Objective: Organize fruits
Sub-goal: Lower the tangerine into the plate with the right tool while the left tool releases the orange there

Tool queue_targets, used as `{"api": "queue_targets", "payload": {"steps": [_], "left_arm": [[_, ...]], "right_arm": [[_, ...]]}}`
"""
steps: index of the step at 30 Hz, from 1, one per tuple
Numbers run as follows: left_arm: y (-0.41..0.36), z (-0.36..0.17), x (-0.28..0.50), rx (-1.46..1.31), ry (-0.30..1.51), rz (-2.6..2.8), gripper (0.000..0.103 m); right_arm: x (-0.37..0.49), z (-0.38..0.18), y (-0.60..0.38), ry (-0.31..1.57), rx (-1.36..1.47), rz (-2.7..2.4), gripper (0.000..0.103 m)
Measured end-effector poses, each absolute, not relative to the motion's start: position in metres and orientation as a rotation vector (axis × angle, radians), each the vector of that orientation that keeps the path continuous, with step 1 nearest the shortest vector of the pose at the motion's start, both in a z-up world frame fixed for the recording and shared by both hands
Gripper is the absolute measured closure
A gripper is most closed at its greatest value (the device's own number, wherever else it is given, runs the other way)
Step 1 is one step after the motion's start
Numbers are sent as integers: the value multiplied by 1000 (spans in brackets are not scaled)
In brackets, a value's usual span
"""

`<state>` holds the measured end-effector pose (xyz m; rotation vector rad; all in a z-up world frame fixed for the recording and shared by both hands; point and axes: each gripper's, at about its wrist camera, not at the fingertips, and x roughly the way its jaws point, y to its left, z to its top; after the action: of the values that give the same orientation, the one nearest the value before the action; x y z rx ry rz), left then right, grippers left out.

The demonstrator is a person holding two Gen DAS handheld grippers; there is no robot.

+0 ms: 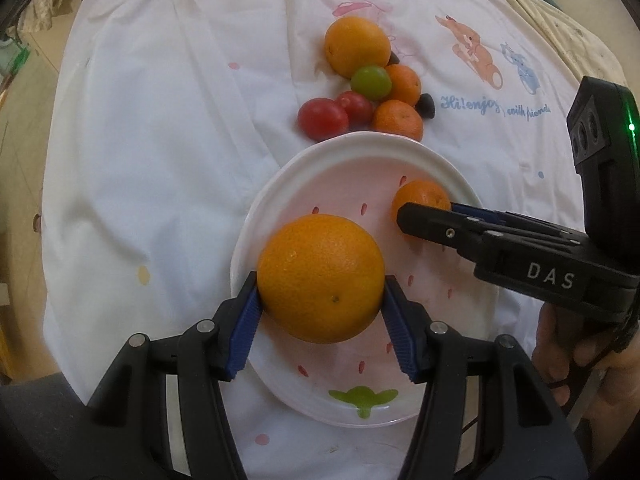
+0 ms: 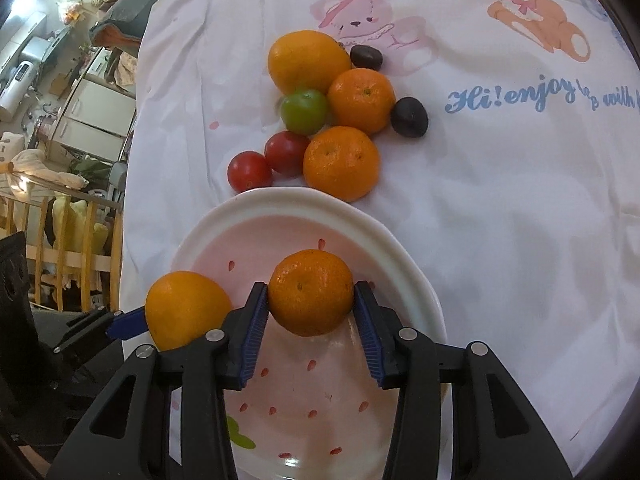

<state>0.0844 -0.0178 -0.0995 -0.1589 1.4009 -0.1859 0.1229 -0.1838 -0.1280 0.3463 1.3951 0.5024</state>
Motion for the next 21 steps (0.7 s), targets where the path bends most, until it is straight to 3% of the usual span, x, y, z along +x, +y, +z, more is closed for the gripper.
{"api": "queue_targets", "payload": {"steps": [4, 11, 15, 21], "left_arm": [[-18, -101, 85, -158, 1402, -185, 49], [-17, -98, 88, -175, 1391, -183, 49], [-21, -95, 100, -189, 1370, -197, 49], [-26, -108, 114, -270, 1389, -207, 49]], "right_arm": [[121, -124, -191, 1377, 386, 510, 37], [120, -111, -214, 1353, 461, 472, 36], [109, -96, -243, 1314, 478, 407, 27], [93, -83, -270, 1294, 532, 371, 23]]}}
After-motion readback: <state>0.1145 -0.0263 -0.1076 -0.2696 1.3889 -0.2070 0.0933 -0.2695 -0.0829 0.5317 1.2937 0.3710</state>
